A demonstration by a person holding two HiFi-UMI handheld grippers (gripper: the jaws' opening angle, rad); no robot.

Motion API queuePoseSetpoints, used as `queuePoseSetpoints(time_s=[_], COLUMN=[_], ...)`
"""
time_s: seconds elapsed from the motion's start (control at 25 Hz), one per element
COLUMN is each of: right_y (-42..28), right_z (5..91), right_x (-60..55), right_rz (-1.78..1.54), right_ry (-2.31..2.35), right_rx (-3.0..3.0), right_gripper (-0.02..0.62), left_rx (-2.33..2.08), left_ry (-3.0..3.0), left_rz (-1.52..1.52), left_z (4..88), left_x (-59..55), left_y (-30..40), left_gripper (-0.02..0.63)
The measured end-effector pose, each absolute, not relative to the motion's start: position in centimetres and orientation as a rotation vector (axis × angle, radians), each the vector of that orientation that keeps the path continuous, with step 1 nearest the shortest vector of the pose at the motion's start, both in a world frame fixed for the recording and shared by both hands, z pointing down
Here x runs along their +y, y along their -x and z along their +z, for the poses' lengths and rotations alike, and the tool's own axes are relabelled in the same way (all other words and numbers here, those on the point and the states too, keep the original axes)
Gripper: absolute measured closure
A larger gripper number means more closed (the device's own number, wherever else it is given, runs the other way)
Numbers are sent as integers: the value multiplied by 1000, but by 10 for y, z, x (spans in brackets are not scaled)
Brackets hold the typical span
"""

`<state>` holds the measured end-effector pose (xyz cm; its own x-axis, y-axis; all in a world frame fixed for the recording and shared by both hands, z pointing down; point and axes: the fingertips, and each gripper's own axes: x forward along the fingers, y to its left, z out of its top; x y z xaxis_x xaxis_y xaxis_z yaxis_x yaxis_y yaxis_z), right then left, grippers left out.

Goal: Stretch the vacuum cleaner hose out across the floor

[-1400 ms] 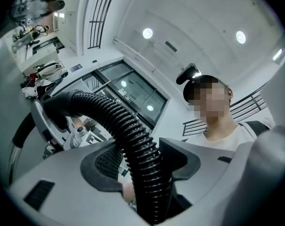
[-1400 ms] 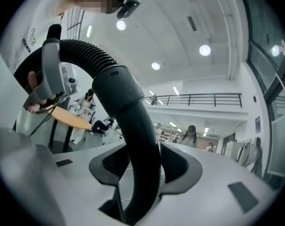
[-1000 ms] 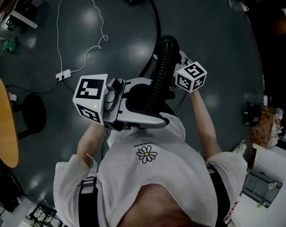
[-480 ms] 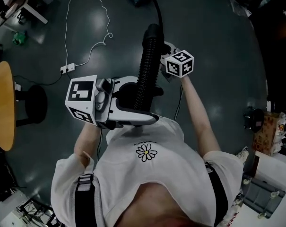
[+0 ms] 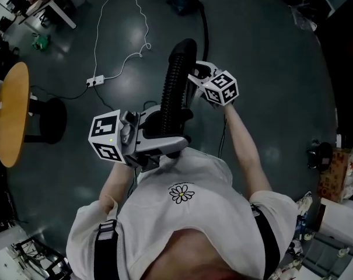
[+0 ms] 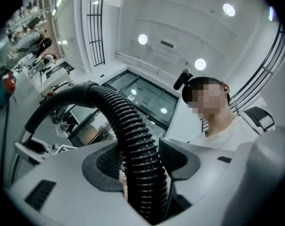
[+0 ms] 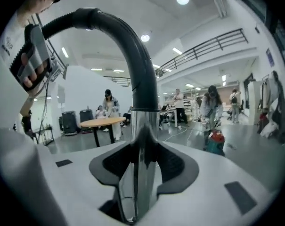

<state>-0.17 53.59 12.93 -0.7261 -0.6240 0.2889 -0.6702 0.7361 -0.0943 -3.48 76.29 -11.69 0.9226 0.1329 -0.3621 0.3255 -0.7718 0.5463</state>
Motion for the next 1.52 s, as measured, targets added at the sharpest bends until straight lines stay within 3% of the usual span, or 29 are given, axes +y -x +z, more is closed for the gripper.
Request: queuePoseSetpoints(time_s=[0.2, 0.4, 0.72, 0.96, 1.24, 1.52], right_y=[-51, -98, -61, -6, 15, 1], right_z=[55, -43, -203, -203, -156, -119], right_x=[538, 570, 632, 678, 744, 889], right_rz=[-140, -614, -1223, -1271, -1134, -1123], right_ry=[-1241, -1372, -1294, -1235, -1199, -1245], right_rx=[-2524, -2219, -1719, -1655, -1644, -1631], right_gripper=[408, 408, 408, 408, 408, 407], left_rx=[414, 455, 470, 692, 1031, 922], left_ry=[-2164, -2398, -2189, -1858, -1290, -1580], left_rz=[-486, -257, -435, -286, -288, -409], left_z=[-120, -113, -155, -174, -146, -141], left_x=[762, 778, 659, 631, 706, 843], left_y=[53, 47, 33, -47, -64, -76], left_gripper=[374, 374, 374, 371, 365, 361])
